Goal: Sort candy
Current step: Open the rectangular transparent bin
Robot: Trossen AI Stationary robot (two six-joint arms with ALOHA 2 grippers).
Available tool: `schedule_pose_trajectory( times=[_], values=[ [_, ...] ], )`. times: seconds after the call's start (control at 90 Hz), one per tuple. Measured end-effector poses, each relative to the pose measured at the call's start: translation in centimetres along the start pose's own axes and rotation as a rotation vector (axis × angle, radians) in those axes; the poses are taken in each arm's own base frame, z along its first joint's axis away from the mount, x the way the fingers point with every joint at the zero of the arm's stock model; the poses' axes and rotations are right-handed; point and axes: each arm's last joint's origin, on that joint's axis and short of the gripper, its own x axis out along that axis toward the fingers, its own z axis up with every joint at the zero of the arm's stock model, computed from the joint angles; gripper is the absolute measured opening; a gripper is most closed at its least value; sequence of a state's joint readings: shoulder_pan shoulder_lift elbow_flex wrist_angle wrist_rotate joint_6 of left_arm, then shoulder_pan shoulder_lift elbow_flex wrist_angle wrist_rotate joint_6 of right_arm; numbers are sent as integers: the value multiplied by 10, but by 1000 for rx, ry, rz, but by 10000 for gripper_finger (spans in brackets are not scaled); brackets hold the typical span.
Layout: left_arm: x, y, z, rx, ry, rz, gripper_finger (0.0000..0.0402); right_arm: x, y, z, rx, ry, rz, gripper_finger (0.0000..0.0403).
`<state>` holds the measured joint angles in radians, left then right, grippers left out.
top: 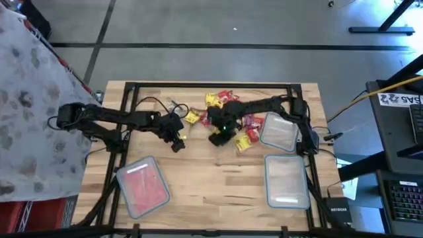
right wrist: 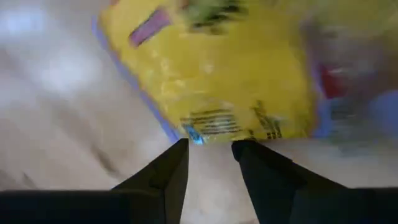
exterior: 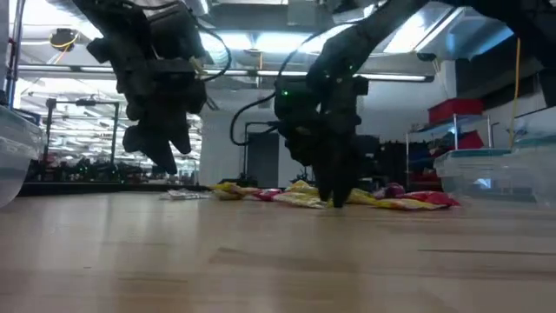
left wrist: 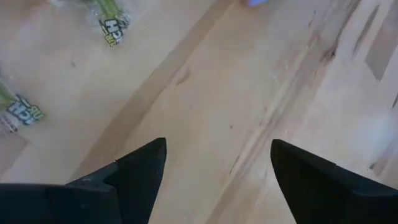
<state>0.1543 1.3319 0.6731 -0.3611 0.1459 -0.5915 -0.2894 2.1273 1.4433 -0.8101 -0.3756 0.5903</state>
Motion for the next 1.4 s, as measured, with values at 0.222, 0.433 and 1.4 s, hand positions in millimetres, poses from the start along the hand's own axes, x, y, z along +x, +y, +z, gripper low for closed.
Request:
schedule_pose_trajectory(
  times=[0.222, 0.433, 1.4],
  values=[
    [0, -2, -1, -39, -20, 26, 274, -43, 9, 24, -29, -287, -173, 133],
    [0, -2, -1, -56, -24, 27, 274, -117, 50, 4, -180, -380, -254, 133],
    [2, -15, -9, 120, -68, 82, 274, -64, 59, -299, 132, 305, -570, 133]
  ],
)
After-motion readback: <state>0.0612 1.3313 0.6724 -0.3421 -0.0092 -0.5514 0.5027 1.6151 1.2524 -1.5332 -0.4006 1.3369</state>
